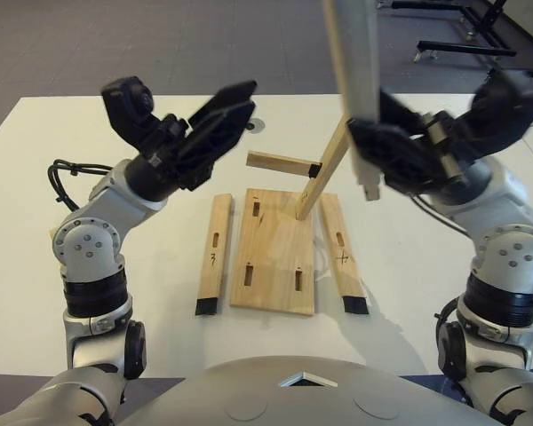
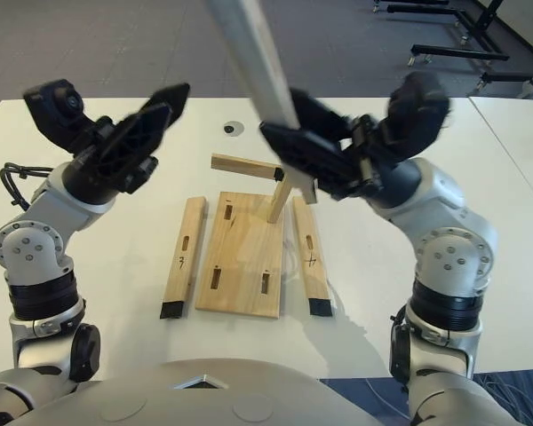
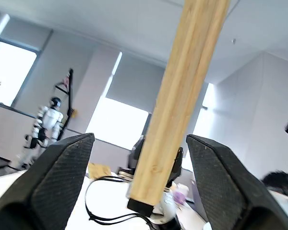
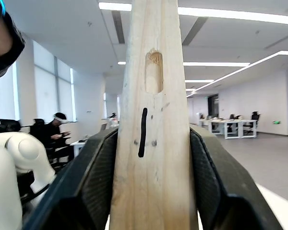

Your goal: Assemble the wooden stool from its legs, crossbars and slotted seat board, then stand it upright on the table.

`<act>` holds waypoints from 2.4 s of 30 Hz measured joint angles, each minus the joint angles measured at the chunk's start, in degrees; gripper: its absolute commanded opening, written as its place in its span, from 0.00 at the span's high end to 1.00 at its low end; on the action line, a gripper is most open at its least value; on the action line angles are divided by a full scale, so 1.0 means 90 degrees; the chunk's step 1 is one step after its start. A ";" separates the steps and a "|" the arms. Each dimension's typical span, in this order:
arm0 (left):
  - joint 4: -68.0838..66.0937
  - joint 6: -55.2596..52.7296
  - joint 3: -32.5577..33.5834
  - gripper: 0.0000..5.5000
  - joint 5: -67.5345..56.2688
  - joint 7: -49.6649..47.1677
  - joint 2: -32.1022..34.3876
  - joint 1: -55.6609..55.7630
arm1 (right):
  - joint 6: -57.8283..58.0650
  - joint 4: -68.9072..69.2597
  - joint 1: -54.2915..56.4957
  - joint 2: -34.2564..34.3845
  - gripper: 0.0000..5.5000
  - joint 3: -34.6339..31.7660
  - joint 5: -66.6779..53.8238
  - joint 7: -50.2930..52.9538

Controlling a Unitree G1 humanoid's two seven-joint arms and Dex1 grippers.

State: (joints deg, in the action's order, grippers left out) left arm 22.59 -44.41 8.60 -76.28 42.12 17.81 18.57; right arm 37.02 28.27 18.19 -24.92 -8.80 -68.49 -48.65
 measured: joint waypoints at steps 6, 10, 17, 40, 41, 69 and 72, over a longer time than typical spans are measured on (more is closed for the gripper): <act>0.0130 -0.0017 -0.0383 0.36 0.0281 0.0122 0.0101 0.0000 | -0.0136 -0.0308 -0.0089 0.0157 0.63 0.0572 0.0536 -0.0329; 0.0130 -0.0012 -0.0430 0.36 0.0296 0.0178 0.0062 0.0000 | -0.0303 -0.0601 -0.0108 0.0231 0.63 0.0858 0.1005 -0.0522; 0.0126 0.0114 -0.0508 0.36 0.0443 0.0184 -0.0086 0.0000 | -0.0378 -0.0698 -0.0200 0.0274 0.63 0.1181 0.1317 -0.0767; 0.0060 0.0388 -0.0648 0.60 0.0903 0.0075 -0.0257 -0.0002 | -0.0443 -0.0807 -0.0265 0.0385 0.63 0.1214 0.1430 -0.0665; 0.0057 0.0410 -0.0654 0.60 0.0927 0.0097 -0.0266 -0.0003 | -0.0481 -0.0810 -0.0265 0.0388 0.63 0.1218 0.1486 -0.0685; -0.0267 0.1700 -0.0296 0.63 0.2525 0.1114 0.0470 -0.0611 | -0.0689 -0.1161 0.0988 -0.0152 0.29 -0.1482 -0.0527 0.0510; -0.0885 0.2340 -0.0254 0.63 0.3303 0.1716 0.0908 -0.0537 | -0.0969 -0.1503 0.1283 -0.0051 0.29 -0.1533 -0.0244 0.0964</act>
State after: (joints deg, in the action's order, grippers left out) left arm 14.63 -23.35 6.32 -46.55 57.57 25.98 13.74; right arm 28.30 14.74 29.73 -25.38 -22.60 -70.68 -39.98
